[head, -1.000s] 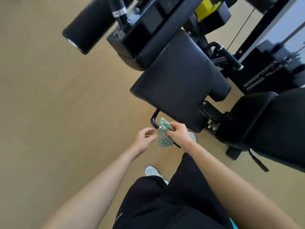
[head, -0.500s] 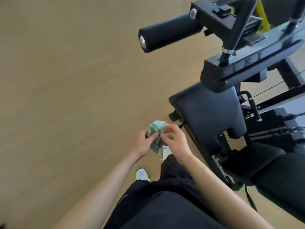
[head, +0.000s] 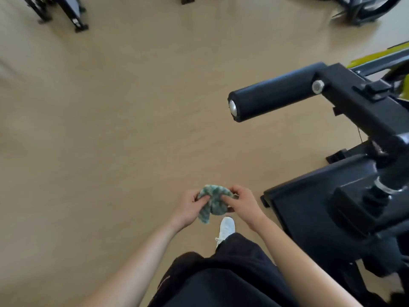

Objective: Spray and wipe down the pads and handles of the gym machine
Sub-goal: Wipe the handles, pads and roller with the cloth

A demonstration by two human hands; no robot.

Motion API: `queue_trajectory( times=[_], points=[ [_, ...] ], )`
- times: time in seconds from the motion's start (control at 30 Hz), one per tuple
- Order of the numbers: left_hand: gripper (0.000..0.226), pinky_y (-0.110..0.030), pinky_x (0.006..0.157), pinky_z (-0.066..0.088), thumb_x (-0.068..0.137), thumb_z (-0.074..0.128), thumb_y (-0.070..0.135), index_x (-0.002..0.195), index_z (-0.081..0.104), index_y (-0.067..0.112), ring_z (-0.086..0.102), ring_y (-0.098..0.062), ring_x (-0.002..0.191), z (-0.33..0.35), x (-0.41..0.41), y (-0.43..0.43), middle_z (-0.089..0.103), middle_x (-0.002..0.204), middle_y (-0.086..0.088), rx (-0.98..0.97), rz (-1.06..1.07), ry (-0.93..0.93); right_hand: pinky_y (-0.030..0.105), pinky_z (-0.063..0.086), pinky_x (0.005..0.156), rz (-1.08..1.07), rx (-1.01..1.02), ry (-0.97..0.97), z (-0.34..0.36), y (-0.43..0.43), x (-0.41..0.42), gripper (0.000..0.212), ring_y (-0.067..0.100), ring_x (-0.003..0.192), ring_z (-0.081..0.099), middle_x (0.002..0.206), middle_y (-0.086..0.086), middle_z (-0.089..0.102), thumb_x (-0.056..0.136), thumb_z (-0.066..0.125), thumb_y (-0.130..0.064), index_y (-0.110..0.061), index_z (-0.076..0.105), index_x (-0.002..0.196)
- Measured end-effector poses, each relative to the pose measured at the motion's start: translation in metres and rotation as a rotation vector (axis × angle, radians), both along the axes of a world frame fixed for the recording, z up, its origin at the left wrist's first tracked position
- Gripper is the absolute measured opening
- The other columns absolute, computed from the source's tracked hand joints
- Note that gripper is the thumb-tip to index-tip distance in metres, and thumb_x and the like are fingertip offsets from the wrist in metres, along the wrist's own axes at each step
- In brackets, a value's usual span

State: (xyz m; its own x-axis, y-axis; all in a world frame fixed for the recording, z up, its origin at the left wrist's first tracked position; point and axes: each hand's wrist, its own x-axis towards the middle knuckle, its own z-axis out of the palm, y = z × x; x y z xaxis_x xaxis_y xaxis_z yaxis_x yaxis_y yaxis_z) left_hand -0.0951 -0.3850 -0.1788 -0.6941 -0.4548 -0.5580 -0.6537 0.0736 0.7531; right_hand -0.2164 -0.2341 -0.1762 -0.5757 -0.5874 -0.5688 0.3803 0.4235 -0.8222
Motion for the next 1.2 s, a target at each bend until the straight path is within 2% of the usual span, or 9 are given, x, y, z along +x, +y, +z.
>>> queue_trajectory(
  times=[0.17, 0.3, 0.43, 0.53, 0.67, 0.9, 1.0, 1.1, 1.2],
  points=[
    [0.02, -0.024, 0.067, 0.05, 0.097, 0.067, 0.014, 0.084, 0.075, 0.028, 0.067, -0.006, 0.071, 0.014, -0.075, -0.05, 0.074, 0.078, 0.004, -0.119, -0.012, 0.055, 0.012, 0.042, 0.054, -0.12, 0.088, 0.133, 0.003, -0.037, -0.072, 0.014, 0.011, 0.064, 0.051, 0.076, 0.006, 0.058, 0.091, 0.07, 0.0, -0.008, 0.06, 0.084],
    [0.004, -0.036, 0.073, 0.056, 0.09, 0.076, 0.02, 0.087, 0.077, 0.019, 0.073, -0.025, 0.08, 0.01, -0.137, -0.085, 0.077, 0.081, -0.003, -0.155, -0.071, 0.097, 0.029, 0.038, 0.061, -0.277, 0.146, 0.147, -0.004, -0.053, -0.123, 0.024, 0.015, 0.064, 0.043, 0.069, -0.001, 0.051, 0.088, 0.073, -0.006, -0.014, 0.053, 0.077],
    [0.006, -0.025, 0.071, 0.05, 0.088, 0.079, 0.017, 0.094, 0.079, 0.016, 0.067, -0.008, 0.076, 0.003, -0.208, -0.126, 0.077, 0.088, 0.0, -0.163, -0.182, 0.124, 0.019, 0.04, 0.046, -0.43, 0.161, 0.112, -0.013, -0.066, -0.169, 0.02, 0.014, 0.054, 0.049, 0.067, 0.004, 0.055, 0.092, 0.071, -0.005, -0.012, 0.055, 0.081],
    [0.01, -0.019, 0.072, 0.052, 0.089, 0.078, 0.011, 0.097, 0.078, 0.017, 0.064, -0.001, 0.075, -0.005, -0.265, -0.159, 0.076, 0.089, 0.003, -0.15, -0.239, 0.163, 0.02, 0.046, 0.049, -0.535, 0.168, 0.134, -0.016, -0.083, -0.202, 0.007, 0.008, 0.052, 0.054, 0.072, 0.007, 0.061, 0.093, 0.069, -0.003, -0.006, 0.063, 0.092],
    [0.018, -0.035, 0.08, 0.057, 0.088, 0.078, 0.014, 0.085, 0.075, 0.031, 0.067, -0.009, 0.078, -0.024, -0.344, -0.206, 0.074, 0.083, 0.009, -0.119, -0.313, 0.206, 0.025, 0.053, 0.054, -0.681, 0.194, 0.125, -0.02, -0.123, -0.251, 0.004, 0.013, 0.058, 0.058, 0.08, 0.012, 0.065, 0.093, 0.064, 0.001, -0.002, 0.066, 0.094],
    [0.022, -0.039, 0.077, 0.058, 0.086, 0.076, 0.021, 0.076, 0.067, 0.039, 0.069, -0.015, 0.079, -0.052, -0.47, -0.254, 0.072, 0.078, 0.014, -0.15, -0.517, 0.18, 0.041, 0.063, 0.075, -1.023, 0.277, 0.068, -0.018, -0.194, -0.322, 0.013, 0.026, 0.079, 0.068, 0.101, 0.022, 0.071, 0.093, 0.059, 0.003, -0.004, 0.067, 0.1],
    [0.014, -0.031, 0.08, 0.051, 0.087, 0.075, 0.021, 0.091, 0.07, 0.034, 0.067, -0.021, 0.097, -0.059, -0.508, -0.255, 0.071, 0.093, 0.011, -0.217, -0.574, 0.195, 0.041, 0.061, 0.087, -1.123, 0.319, 0.09, -0.018, -0.211, -0.34, 0.026, 0.023, 0.099, 0.07, 0.119, 0.013, 0.068, 0.094, 0.061, -0.003, -0.013, 0.064, 0.118],
    [0.046, -0.031, 0.098, 0.041, 0.083, 0.08, 0.027, 0.126, 0.064, 0.022, 0.048, -0.026, 0.116, -0.071, -0.525, -0.252, 0.06, 0.125, -0.001, -0.385, -0.578, 0.171, 0.03, 0.05, 0.091, -1.152, 0.442, 0.155, -0.027, -0.221, -0.346, 0.059, 0.006, 0.101, 0.063, 0.143, -0.007, 0.049, 0.094, 0.066, -0.013, -0.023, 0.046, 0.149],
    [0.053, -0.04, 0.106, 0.041, 0.087, 0.076, 0.029, 0.136, 0.059, 0.018, 0.044, -0.029, 0.119, -0.08, -0.517, -0.245, 0.054, 0.132, -0.005, -0.419, -0.564, 0.181, 0.029, 0.046, 0.102, -1.135, 0.499, 0.239, -0.044, -0.232, -0.34, 0.066, 0.018, 0.122, 0.057, 0.153, 0.002, 0.038, 0.093, 0.07, -0.014, -0.019, 0.042, 0.153]
  ],
)
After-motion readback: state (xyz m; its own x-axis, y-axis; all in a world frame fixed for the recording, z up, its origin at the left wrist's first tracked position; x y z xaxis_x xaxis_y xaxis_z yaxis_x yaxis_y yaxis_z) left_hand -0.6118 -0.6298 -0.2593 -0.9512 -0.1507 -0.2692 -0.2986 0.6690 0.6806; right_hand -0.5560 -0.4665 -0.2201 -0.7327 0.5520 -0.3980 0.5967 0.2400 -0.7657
